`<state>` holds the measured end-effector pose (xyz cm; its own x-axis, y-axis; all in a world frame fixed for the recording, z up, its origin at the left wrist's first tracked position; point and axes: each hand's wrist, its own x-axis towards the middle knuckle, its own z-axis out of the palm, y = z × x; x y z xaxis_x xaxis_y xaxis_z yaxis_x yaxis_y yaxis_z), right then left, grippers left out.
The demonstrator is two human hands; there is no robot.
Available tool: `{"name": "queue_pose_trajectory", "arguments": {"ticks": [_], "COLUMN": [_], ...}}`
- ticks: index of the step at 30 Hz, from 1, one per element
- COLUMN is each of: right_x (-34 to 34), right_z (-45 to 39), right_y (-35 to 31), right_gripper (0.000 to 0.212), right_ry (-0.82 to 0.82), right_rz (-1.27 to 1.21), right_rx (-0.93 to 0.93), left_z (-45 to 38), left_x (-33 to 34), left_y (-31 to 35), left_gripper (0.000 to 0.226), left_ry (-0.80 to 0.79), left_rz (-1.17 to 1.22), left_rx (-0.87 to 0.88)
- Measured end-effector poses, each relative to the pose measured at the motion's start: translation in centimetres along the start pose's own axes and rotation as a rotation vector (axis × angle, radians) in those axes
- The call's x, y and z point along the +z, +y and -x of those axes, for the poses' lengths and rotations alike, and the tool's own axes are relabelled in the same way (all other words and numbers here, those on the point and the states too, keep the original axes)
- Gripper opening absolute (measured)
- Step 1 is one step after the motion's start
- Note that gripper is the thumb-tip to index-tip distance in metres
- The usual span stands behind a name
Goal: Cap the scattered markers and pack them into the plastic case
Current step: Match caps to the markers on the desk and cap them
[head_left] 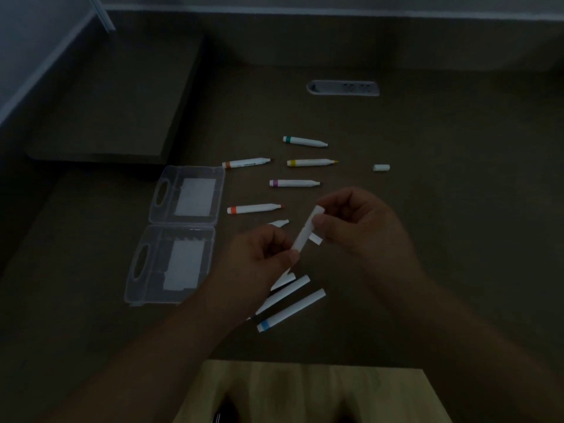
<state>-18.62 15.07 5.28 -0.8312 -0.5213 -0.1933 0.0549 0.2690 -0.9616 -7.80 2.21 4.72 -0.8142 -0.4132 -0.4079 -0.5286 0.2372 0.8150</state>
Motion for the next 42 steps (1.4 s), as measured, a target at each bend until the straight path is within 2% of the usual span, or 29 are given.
{"name": "queue_pose_trajectory", "arguments": {"ticks": [9,12,15,18,21,25,28,30,34,39,42], "right_x": [1.6,1.6,0.4,-1.6,-2.7,-1.7,-0.4,0.1,1.0,1.6,1.5], "right_z": [0.9,1.3,1.4,0.8,0.3,-0.2,-0.8,-1.4,-2.6,-3.0,-3.0], "right_y": [0.8,1.4,2.2,3.5,4.8,5.6,5.3,5.4,5.9,5.9,5.5], "right_gripper": [0.02,0.018,0.019,0.015,0.013,0.017,0.015,0.022,0.036,0.032,0.03], "right_ry": [0.01,0.003,0.057,0.198,0.264,0.124,0.005,-0.03,-0.064,-0.108,-0.12], "right_rz": [0.05,0.074,0.055,0.106,0.193,0.508,0.783,0.946,1.087,1.121,1.11], "right_rx": [0.08,0.131,0.196,0.231,0.238,0.17,0.034,-0.043,-0.071,-0.075,-0.078], "left_z": [0.6,0.9,0.4,-0.8,-2.1,-3.0,-3.2,-3.4,-3.3,-3.1,-3.9], "left_x": [0.5,0.2,-0.8,-1.6,-1.4,-0.6,-0.2,0.0,-0.1,-0.8,-1.6], "left_y": [-1.0,-1.3,-1.6,-2.0,-2.6,-3.0,-3.1,-3.1,-3.1,-3.2,-2.8], "left_gripper": [0.007,0.008,0.011,0.004,0.015,0.021,0.023,0.025,0.028,0.025,0.025], "left_ry": [-0.005,-0.018,-0.034,-0.036,-0.026,-0.073,-0.131,-0.158,-0.175,-0.048,0.141], "left_rz": [-0.01,-0.079,-0.274,-0.575,-0.734,-0.826,-0.864,-0.893,-0.902,-0.811,-0.782], "left_rx": [-0.023,-0.025,-0.045,-0.079,-0.179,-0.246,-0.253,-0.25,-0.224,-0.114,-0.031]}}
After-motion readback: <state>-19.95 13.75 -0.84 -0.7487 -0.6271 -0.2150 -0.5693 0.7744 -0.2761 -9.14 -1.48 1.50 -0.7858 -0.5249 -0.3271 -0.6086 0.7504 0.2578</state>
